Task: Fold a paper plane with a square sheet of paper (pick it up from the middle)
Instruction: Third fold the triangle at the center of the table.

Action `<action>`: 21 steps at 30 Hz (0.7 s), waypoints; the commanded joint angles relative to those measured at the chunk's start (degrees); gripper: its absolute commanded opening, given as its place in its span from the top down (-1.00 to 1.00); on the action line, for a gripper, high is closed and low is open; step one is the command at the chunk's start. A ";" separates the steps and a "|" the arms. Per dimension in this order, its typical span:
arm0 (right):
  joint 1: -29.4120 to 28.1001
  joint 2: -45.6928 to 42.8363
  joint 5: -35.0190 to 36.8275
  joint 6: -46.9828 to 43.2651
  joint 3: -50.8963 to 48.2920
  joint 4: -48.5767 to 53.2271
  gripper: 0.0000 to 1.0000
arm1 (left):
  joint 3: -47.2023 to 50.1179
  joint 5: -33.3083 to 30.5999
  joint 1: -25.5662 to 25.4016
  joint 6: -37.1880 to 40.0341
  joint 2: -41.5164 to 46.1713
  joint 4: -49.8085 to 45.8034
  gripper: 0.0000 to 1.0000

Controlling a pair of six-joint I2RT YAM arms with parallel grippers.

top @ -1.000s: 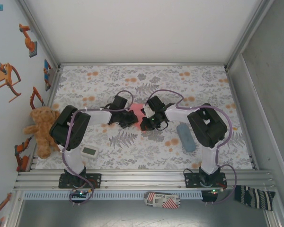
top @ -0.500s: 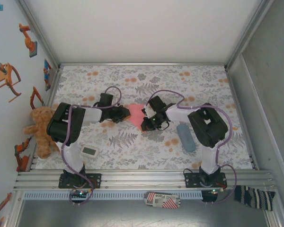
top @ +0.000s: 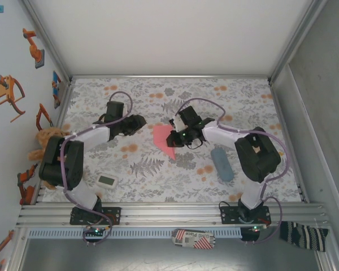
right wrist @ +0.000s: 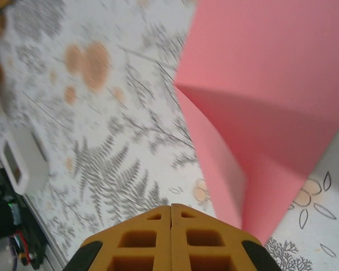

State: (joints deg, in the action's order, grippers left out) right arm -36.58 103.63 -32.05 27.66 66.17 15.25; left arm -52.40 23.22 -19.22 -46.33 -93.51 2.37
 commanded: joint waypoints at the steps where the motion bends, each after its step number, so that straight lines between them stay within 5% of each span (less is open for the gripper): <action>1: 0.28 -1.12 2.61 3.15 -0.35 -2.03 0.85 | 3.91 -2.58 -0.67 -3.79 3.08 -0.63 0.23; 21: 0.10 7.39 2.82 2.67 2.37 0.21 0.85 | 7.54 -2.55 -9.21 -14.07 -2.23 6.76 0.15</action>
State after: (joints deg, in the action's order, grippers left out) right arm -36.56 108.77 -30.41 31.42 66.87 13.21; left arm -45.58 20.21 -27.92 -57.74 -94.76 6.61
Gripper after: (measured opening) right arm 0.077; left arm 0.426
